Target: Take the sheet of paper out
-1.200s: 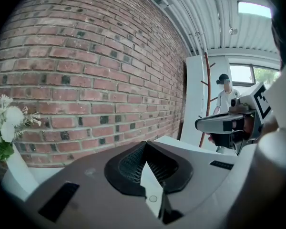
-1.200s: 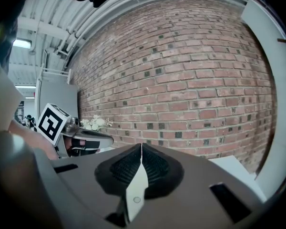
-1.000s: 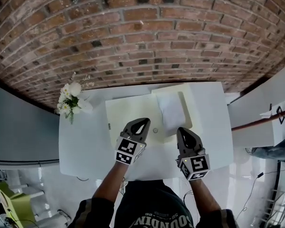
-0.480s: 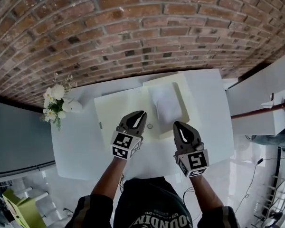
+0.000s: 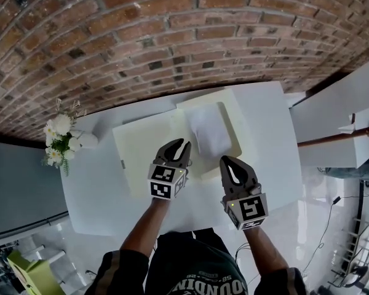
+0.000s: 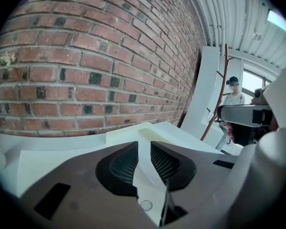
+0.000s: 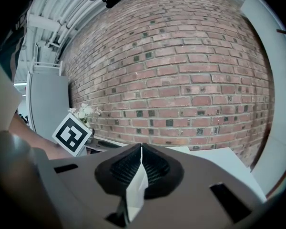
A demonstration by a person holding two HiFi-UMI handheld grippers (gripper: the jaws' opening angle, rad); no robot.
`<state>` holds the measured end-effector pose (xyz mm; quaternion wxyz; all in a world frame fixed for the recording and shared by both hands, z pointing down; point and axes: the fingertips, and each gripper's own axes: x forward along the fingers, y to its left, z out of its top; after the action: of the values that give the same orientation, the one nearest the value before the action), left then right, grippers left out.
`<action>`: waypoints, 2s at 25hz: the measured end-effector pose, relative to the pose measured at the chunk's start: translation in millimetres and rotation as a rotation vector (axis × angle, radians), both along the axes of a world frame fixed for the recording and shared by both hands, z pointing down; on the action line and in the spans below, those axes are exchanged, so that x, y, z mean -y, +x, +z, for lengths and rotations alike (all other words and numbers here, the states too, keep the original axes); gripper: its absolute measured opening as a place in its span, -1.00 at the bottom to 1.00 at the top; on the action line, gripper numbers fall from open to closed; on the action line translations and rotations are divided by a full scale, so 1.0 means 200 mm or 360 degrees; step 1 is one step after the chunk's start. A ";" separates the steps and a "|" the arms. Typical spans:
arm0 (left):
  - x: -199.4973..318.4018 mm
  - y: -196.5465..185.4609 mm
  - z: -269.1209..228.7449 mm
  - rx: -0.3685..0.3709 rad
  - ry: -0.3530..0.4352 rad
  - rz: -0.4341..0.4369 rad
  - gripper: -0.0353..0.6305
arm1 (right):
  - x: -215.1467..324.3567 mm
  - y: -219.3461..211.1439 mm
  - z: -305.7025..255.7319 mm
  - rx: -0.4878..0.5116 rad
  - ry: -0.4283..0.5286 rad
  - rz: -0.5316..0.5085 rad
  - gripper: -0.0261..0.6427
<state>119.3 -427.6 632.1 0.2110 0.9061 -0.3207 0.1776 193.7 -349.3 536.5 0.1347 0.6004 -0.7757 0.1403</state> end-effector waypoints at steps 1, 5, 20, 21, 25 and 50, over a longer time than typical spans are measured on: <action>0.01 0.01 0.02 0.0011 -0.0018 -0.0018 -0.70 | 0.00 0.00 0.00 0.0004 -0.0003 0.0004 -0.72; 0.01 0.05 0.10 0.0065 -0.0074 -0.0046 -0.58 | 0.00 0.02 0.02 0.0014 0.0006 0.0008 -0.72; 0.06 0.20 0.41 0.0274 -0.0234 -0.0099 -0.38 | -0.02 0.07 0.12 0.0044 -0.0053 0.0042 -0.72; 0.07 0.21 0.43 0.0284 -0.0244 -0.0103 -0.38 | -0.02 0.07 0.12 0.0046 -0.0064 0.0047 -0.72; 0.08 0.23 0.52 0.0310 -0.0300 -0.0117 -0.38 | -0.03 0.09 0.14 0.0049 -0.0081 0.0057 -0.72; 0.12 0.26 0.73 0.0502 -0.0288 -0.0148 -0.57 | -0.09 0.18 0.26 0.0033 -0.0175 0.0121 -0.72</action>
<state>172.0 -450.8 778.2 0.2465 0.8286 -0.3741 0.3357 229.2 -330.6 588.8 0.1541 0.6195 -0.7448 0.1941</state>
